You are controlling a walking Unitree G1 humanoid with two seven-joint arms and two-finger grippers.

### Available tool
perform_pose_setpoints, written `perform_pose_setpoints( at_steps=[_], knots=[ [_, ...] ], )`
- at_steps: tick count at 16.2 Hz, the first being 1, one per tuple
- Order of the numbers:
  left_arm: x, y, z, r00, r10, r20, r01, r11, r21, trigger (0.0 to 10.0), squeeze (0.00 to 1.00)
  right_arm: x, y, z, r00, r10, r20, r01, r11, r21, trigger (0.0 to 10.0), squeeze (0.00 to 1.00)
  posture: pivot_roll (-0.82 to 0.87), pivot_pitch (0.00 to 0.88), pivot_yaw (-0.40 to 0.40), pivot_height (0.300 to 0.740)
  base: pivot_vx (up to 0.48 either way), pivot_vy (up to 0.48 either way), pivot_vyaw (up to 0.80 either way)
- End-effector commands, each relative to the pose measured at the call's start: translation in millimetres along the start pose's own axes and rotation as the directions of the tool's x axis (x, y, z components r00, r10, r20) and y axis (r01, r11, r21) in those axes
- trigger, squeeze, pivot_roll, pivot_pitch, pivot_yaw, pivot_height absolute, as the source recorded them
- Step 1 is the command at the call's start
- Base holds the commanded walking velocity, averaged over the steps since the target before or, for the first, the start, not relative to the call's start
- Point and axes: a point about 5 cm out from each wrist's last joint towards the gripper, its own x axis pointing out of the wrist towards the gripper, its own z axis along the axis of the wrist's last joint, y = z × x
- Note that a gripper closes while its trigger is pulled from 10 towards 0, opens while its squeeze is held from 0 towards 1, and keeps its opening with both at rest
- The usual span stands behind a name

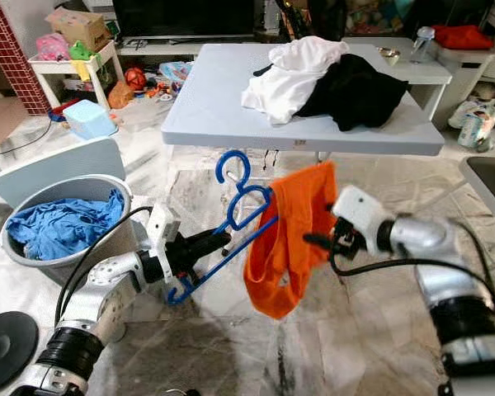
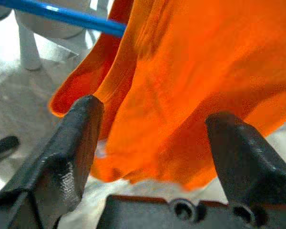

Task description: Hang hanger

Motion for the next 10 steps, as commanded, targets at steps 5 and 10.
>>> perform_pose_setpoints(
  at_steps=[5,10],
  knots=[
    [5.6,-7.3,20,0.996,-0.075,0.050,0.074,0.997,0.014,0.0,0.00,27.3,25.4,-1,0.990,-0.115,0.081,0.093,0.966,0.240,10.0,0.00,-0.16,0.000,0.049,0.740,0.000,0.000,0.00],
    [4.8,-13.6,23,0.993,-0.117,0.033,0.116,0.993,0.034,0.0,0.00,43.9,34.1,0,0.973,-0.226,0.051,0.207,0.948,0.240,0.0,0.00,-0.16,0.000,0.049,0.740,0.000,0.000,0.00]
  ],
)
